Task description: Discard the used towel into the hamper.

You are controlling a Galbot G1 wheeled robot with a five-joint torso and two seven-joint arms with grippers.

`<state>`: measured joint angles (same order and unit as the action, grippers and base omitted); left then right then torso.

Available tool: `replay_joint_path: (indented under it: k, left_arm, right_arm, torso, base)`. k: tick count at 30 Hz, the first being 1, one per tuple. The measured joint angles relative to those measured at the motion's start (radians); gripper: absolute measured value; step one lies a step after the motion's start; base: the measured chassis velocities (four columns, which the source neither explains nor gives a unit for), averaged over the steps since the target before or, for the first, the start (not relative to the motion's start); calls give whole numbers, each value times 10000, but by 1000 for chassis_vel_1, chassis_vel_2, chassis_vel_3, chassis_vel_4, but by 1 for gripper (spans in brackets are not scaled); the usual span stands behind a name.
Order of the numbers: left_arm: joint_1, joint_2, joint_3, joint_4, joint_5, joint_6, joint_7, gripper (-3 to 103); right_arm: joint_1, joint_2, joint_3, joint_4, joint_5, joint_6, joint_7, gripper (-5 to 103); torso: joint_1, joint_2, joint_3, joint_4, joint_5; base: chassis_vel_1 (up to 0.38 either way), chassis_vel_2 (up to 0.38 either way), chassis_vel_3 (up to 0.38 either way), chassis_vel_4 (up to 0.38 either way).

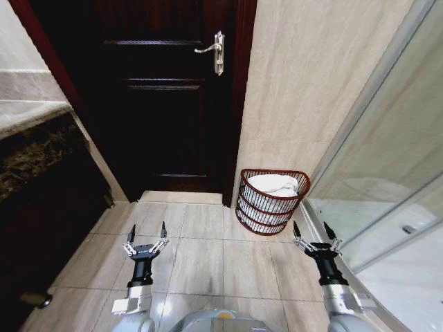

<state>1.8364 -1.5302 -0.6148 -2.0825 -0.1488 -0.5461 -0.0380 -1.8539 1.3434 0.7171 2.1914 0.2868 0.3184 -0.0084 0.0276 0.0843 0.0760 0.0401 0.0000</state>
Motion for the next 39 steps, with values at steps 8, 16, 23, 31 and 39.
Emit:
replay_joint_path:
  k: [8,16,23,31,39]
  left_arm:
    - [-24,25,22,-288,-27,413,88,100]
    - [-44,148,149,-1103,-160,1486,273,100]
    - [-435,540,90,-1327,-151,2441,280,100]
    - [-254,774,-70,-999,-149,2232,94,100]
    - [-84,761,-50,-1226,-195,2386,-147,100]
  right_arm:
    - [251,40,309,-24,9,-363,499,100]
    - [177,196,689,472,-7,-1034,688,100]
    - [383,804,70,1710,-110,-2308,628,100]
    - [520,1488,-864,2259,-1034,-2973,691,100]
    - [501,1408,-581,2117,-1229,-2789,529,100]
  torso:
    - [0,0,0,0,-1]
    - [0,0,0,0,0]
    - [0,0,0,-1,-3]
    - [0,0,0,0,-2]
    - [0,0,0,0,0]
  base:
    - [0,0,0,0]
    - [0,0,0,0]
    - [0,0,0,0]
    - [0,0,0,0]
    - [0,0,0,0]
